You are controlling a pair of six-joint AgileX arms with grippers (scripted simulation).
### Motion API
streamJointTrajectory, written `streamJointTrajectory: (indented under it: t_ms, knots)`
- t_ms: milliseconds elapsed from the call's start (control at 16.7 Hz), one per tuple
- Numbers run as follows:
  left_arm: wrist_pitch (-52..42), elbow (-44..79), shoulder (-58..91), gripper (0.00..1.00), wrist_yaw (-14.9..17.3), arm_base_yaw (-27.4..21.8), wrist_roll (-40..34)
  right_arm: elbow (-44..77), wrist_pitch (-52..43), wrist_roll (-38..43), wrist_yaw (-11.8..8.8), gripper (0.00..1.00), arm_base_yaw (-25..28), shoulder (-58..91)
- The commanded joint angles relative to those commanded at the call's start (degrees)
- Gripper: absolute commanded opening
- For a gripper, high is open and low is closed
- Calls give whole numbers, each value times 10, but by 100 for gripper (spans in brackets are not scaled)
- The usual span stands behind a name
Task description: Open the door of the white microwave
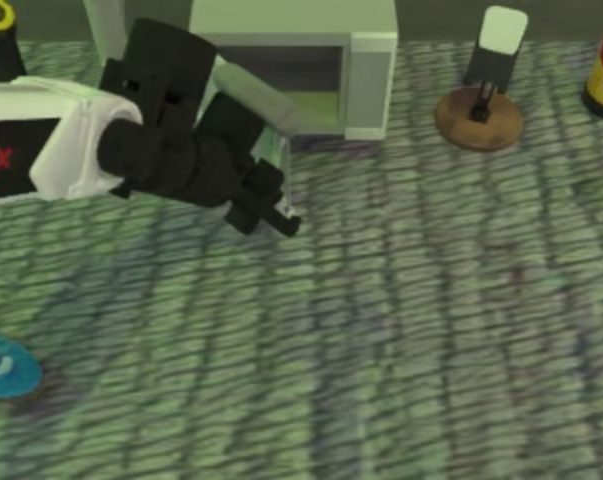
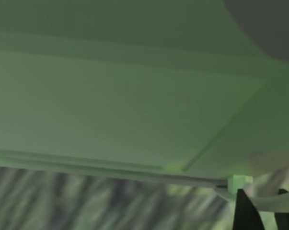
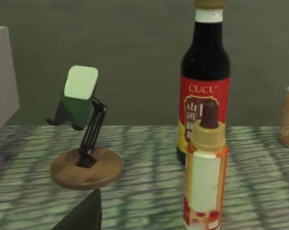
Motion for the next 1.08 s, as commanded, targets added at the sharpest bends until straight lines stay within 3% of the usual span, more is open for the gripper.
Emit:
streamJointTrajectory:
  t_ms: [540, 1080]
  knots:
    - [0, 0, 0, 0, 0, 0, 0, 0, 0, 0, 0, 100, 0, 0]
    - [-13, -7, -7, 0, 32, 18, 43, 0, 0, 0, 0, 100, 0, 0]
